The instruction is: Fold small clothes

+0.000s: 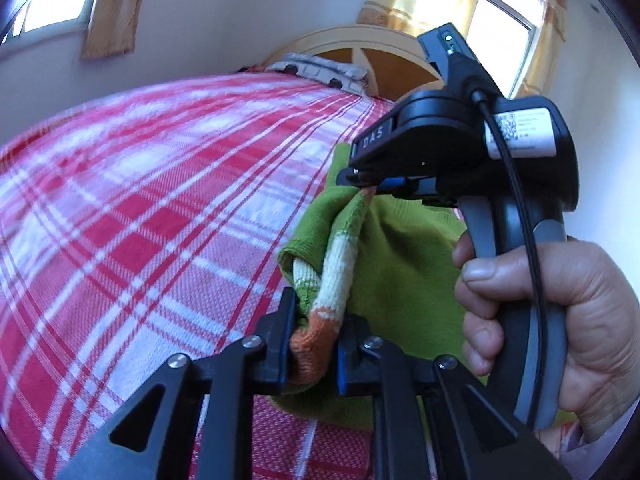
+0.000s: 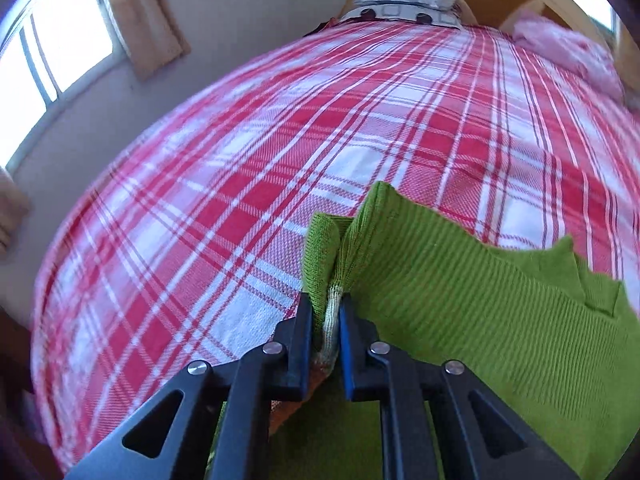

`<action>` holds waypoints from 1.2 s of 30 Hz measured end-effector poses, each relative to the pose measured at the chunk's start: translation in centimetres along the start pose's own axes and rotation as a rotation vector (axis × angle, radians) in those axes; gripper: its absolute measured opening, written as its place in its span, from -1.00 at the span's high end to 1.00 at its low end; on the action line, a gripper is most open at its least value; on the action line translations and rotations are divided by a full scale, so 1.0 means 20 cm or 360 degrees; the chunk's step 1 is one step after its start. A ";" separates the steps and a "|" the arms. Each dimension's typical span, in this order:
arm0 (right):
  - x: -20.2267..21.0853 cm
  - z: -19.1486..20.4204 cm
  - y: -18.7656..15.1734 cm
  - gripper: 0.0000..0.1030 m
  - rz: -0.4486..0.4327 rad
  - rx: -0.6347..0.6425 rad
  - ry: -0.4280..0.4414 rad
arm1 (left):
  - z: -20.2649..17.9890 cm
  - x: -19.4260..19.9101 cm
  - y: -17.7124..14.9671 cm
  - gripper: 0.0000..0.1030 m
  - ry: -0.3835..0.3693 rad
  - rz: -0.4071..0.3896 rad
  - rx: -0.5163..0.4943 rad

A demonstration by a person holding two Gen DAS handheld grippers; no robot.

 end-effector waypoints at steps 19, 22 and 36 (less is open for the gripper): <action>0.27 -0.35 -0.07 0.78 -0.0119 -0.0136 -0.0094 | -0.26 0.09 -0.02 0.68 -0.0160 -0.0028 -0.0301; 0.29 -0.39 -0.09 0.78 -0.0129 -0.0155 -0.0101 | -0.28 0.08 -0.02 0.68 -0.0177 -0.0013 -0.0313; 0.43 -0.54 -0.15 0.78 -0.0181 -0.0160 -0.0198 | -0.48 0.13 -0.05 0.70 -0.0262 -0.0020 -0.0471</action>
Point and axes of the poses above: each gripper's, at about its wrist camera, not at the fingertips, and x roughly against the way its jaws point, z to its left, y to its top, the point moved 6 cm from there along -x, roughly the way its jaws point, and after that the axes turned 7 degrees about -z, right-handed, at the moved point
